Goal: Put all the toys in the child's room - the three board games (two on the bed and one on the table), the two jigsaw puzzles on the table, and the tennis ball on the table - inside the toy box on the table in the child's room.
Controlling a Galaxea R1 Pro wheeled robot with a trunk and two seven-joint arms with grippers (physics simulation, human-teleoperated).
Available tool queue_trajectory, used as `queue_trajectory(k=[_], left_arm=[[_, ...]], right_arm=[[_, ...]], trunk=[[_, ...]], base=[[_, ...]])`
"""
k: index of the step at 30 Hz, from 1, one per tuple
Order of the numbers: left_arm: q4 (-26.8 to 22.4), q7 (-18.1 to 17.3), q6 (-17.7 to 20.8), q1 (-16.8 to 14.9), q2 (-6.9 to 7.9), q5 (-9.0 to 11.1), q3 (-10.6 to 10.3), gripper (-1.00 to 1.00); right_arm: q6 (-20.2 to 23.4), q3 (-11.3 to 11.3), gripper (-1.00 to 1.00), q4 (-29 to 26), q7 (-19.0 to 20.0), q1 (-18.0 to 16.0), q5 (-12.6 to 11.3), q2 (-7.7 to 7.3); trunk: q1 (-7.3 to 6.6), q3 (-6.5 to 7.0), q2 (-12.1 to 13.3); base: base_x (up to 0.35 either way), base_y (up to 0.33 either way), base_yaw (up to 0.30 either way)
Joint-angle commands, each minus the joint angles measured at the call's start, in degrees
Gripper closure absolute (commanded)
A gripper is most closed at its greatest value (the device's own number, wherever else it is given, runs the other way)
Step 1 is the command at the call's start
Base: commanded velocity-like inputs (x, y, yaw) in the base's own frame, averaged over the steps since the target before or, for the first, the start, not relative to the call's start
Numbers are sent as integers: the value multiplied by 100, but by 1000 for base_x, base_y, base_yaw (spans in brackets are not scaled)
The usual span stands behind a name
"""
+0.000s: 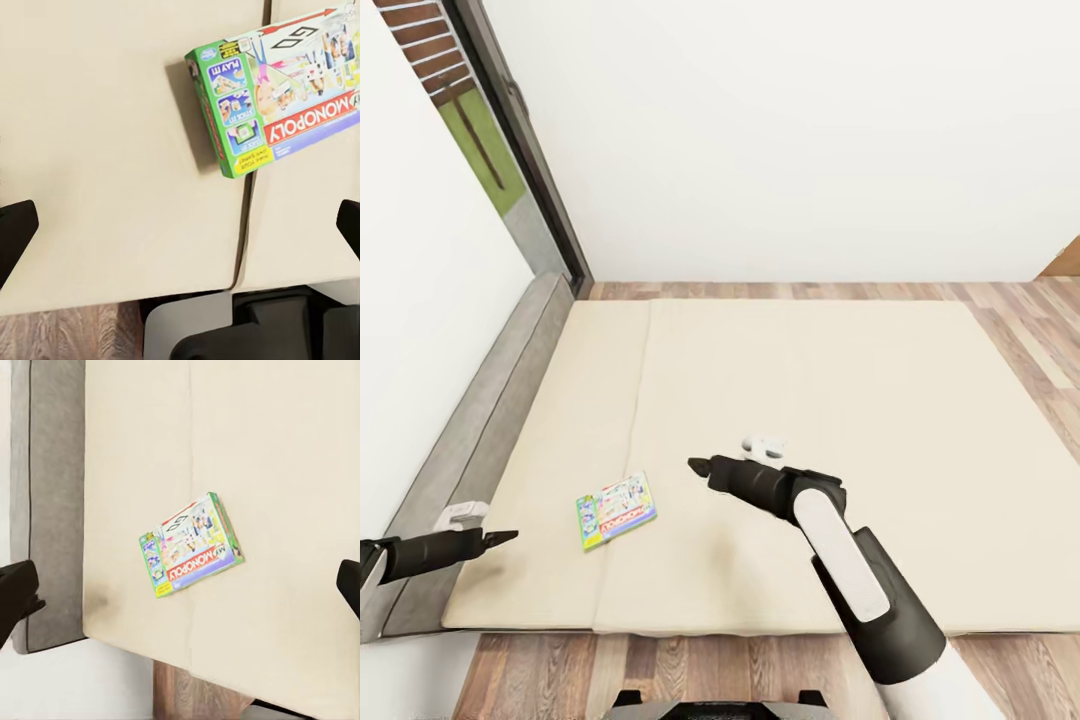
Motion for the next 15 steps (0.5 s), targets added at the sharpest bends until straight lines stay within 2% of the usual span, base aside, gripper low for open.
queue_trajectory(k=[1,3,6,9,15], left_arm=[[-7,-48,48,-7,-5,-49,49,-100],[-10,-51,42,-7,-7,-49,49,-100],[-9,-55,32,-8,-17,-49,48,-100],[-7,-56,22,-8,-38,-53,44,-100],[-8,-59,13,-8,-55,-57,41,-100]], right_arm=[[87,-144,-100,-3,-63,-66,-170,-2],[153,-292,-100,0,-65,-115,-245,-12],[340,-666,-100,-2,-62,-172,-353,-35],[500,-874,-100,-8,-60,-184,-386,-28],[601,-1016,-100,-8,-46,-166,-405,-40]], trunk=[[3,-18,-10],[3,-36,-10],[3,-64,-10],[3,-91,-10],[3,-137,-10]], base=[[0,0,74],[0,0,74],[0,0,74],[0,0,63],[0,0,18]])
